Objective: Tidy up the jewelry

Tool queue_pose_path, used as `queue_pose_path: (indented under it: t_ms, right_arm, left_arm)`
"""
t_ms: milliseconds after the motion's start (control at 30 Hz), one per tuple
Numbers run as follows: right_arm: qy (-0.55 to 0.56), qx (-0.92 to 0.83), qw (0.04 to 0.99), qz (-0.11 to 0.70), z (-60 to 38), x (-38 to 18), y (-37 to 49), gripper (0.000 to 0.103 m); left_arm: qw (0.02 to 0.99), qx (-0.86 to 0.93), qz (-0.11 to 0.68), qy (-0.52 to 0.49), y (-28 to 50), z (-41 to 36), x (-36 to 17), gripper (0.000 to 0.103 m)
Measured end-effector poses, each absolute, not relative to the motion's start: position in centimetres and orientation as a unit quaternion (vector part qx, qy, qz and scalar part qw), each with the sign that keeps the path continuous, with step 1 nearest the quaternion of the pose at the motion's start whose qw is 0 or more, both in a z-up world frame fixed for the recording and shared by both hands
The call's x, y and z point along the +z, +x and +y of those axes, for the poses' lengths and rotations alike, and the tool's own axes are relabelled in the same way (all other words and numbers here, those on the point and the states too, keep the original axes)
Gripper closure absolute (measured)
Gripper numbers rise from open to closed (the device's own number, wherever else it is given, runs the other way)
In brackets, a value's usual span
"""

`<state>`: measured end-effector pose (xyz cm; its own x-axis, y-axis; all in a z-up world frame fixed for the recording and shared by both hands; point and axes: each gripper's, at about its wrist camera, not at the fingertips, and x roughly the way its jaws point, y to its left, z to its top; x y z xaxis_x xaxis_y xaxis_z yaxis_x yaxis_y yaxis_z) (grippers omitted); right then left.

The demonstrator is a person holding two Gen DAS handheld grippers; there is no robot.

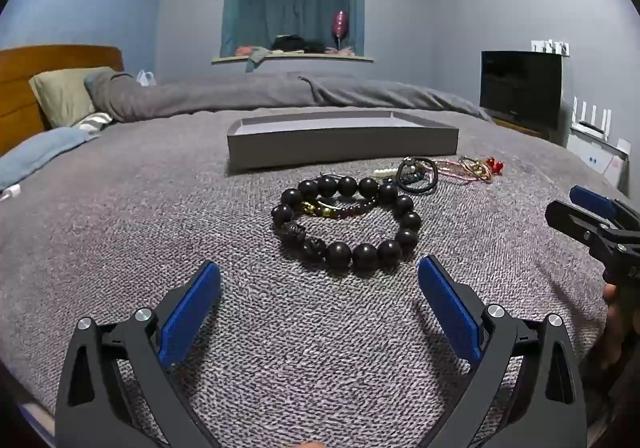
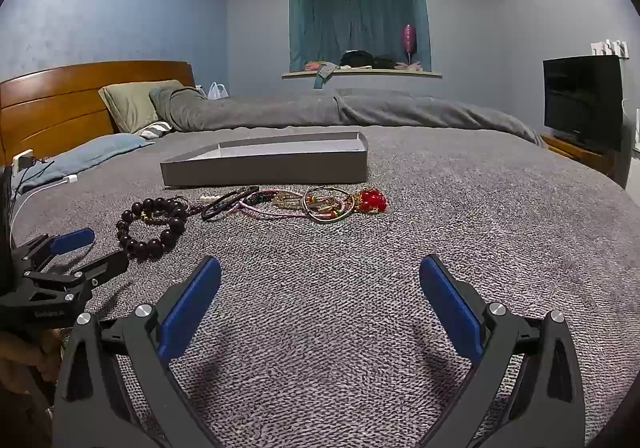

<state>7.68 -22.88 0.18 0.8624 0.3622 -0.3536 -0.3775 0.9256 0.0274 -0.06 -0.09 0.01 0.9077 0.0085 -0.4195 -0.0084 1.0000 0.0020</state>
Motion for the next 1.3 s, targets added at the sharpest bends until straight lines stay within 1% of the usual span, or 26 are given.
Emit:
queue_pose_path:
  t_ms: [833, 900, 1300]
  right_arm:
    - [-0.022, 0.191, 0.965, 0.179, -22.9, 0.2, 7.7, 0.005]
    - [-0.022, 0.192, 0.965, 0.179, -23.0, 0.2, 7.7, 0.005]
    - [-0.022, 0.192, 0.965, 0.179, -23.0, 0.2, 7.7, 0.005]
  left_arm:
    - [0.976, 0.002, 0.219, -0.003, 0.0, -0.8, -1.0, 0.005]
    - [0.976, 0.004, 0.219, -0.002, 0.1, -0.2, -0.2, 0.005]
    - [0.976, 0.004, 0.220, -0.001, 0.2, -0.2, -0.3, 0.005]
